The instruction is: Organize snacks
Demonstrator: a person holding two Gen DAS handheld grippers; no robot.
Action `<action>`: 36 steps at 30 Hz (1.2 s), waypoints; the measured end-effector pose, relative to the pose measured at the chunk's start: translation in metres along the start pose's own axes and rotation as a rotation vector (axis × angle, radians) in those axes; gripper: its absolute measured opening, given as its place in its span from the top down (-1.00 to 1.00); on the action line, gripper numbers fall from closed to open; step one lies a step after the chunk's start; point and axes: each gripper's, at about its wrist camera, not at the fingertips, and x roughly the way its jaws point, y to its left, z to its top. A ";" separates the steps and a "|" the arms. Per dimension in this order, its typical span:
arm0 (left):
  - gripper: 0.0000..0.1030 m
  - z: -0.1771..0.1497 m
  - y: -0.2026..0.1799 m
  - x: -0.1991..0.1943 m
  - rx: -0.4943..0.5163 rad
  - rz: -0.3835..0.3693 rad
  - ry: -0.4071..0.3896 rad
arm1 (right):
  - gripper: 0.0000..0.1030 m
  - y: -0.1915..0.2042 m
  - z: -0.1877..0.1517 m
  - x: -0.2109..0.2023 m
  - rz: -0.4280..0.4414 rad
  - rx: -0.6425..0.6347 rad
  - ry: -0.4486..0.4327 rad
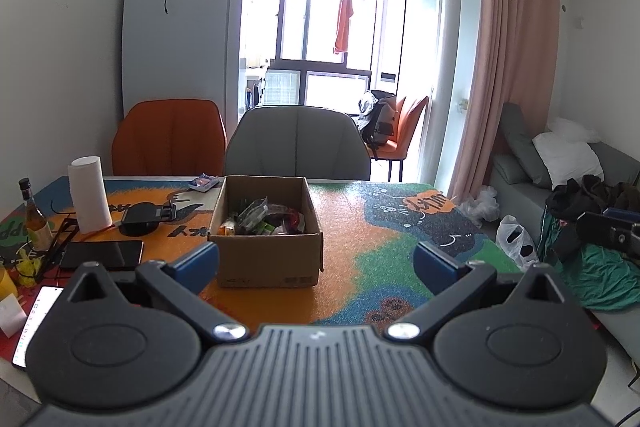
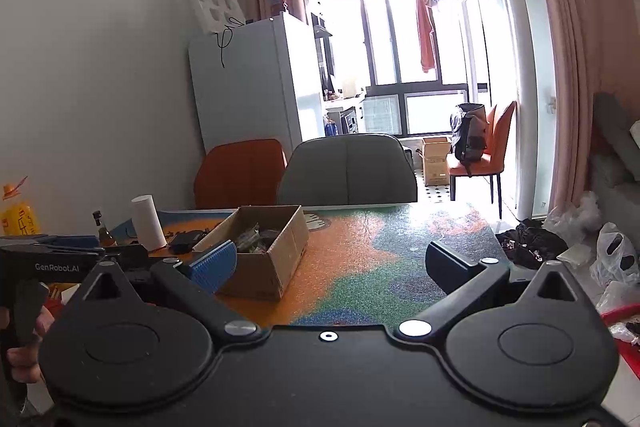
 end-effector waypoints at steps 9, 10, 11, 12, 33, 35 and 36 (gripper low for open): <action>-1.00 -0.003 0.002 -0.002 0.005 -0.006 0.007 | -1.00 0.005 -0.002 0.005 -0.006 0.002 0.009; -1.00 -0.003 0.003 -0.003 0.002 -0.006 0.007 | -1.00 0.005 -0.002 0.005 -0.007 -0.001 0.010; -1.00 -0.004 0.004 -0.003 0.000 -0.007 0.008 | -1.00 0.005 -0.002 0.006 -0.007 -0.001 0.011; -1.00 -0.004 0.005 -0.003 -0.002 -0.006 0.008 | -1.00 0.005 -0.003 0.007 -0.008 -0.002 0.013; -1.00 -0.007 0.015 -0.008 -0.026 0.000 0.020 | -1.00 0.018 -0.001 0.016 0.010 -0.020 0.038; -1.00 -0.008 0.017 -0.008 -0.031 0.000 0.021 | -1.00 0.019 0.001 0.016 0.007 -0.023 0.040; -1.00 -0.008 0.018 -0.008 -0.033 0.000 0.021 | -1.00 0.020 0.001 0.016 0.006 -0.026 0.041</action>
